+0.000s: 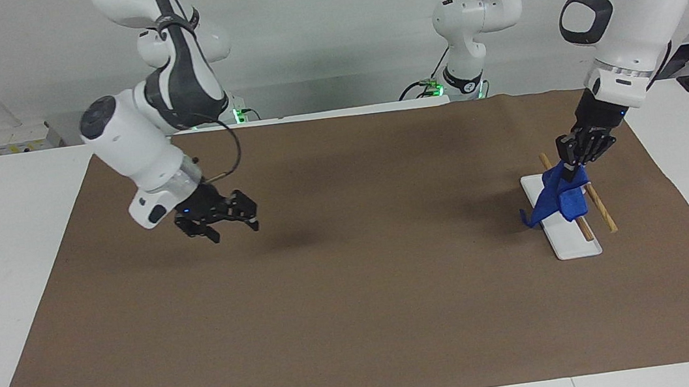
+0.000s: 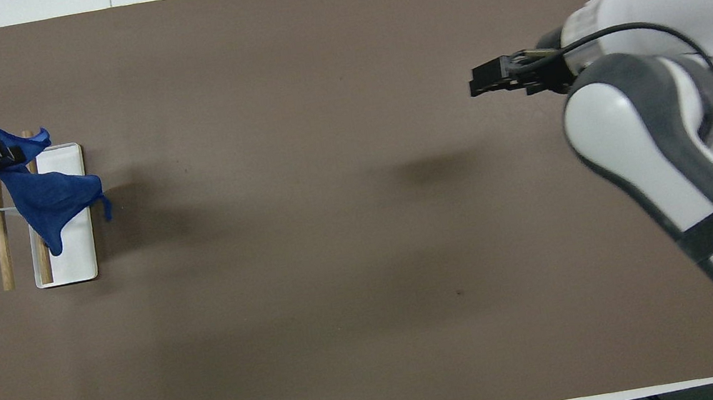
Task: Right arm passes towel to left arm to hang
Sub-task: 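Draw the towel over the rack with the left gripper while the right gripper retracts, then lower the towel onto the rack dowels and open the left gripper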
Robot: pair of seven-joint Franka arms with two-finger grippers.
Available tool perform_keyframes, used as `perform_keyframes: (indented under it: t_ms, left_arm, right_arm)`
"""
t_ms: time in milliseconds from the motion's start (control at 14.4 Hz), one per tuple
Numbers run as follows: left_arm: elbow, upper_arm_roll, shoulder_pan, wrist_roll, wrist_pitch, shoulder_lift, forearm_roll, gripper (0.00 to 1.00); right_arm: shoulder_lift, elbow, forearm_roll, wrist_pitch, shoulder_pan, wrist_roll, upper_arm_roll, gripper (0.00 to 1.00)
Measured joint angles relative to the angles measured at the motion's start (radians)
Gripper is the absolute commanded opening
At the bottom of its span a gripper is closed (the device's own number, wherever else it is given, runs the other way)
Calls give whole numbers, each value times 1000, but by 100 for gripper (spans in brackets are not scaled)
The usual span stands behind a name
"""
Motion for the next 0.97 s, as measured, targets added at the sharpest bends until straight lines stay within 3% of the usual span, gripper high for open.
perform_keyframes:
  t_ms: [70, 209, 487, 695, 973]
  left_arm:
    - [0, 0, 10, 31, 19, 8, 0, 0]
    - [0, 0, 25, 73, 46, 28, 0, 0]
    - [69, 1, 67, 191, 61, 85, 0, 0]
    - [156, 0, 84, 340, 57, 140, 1, 0]
    - [186, 2, 143, 666, 46, 164, -32, 0]
  right_arm:
    - [-1, 0, -23, -19, 19, -41, -84, 100]
    - [-7, 1, -100, -27, 29, -75, -172, 100]
    - [-76, 28, -283, -119, 42, -50, -185, 100]
    - [-117, 116, -298, -284, 54, 69, -183, 100]
    - [-121, 151, -298, -326, 55, 113, -175, 100]
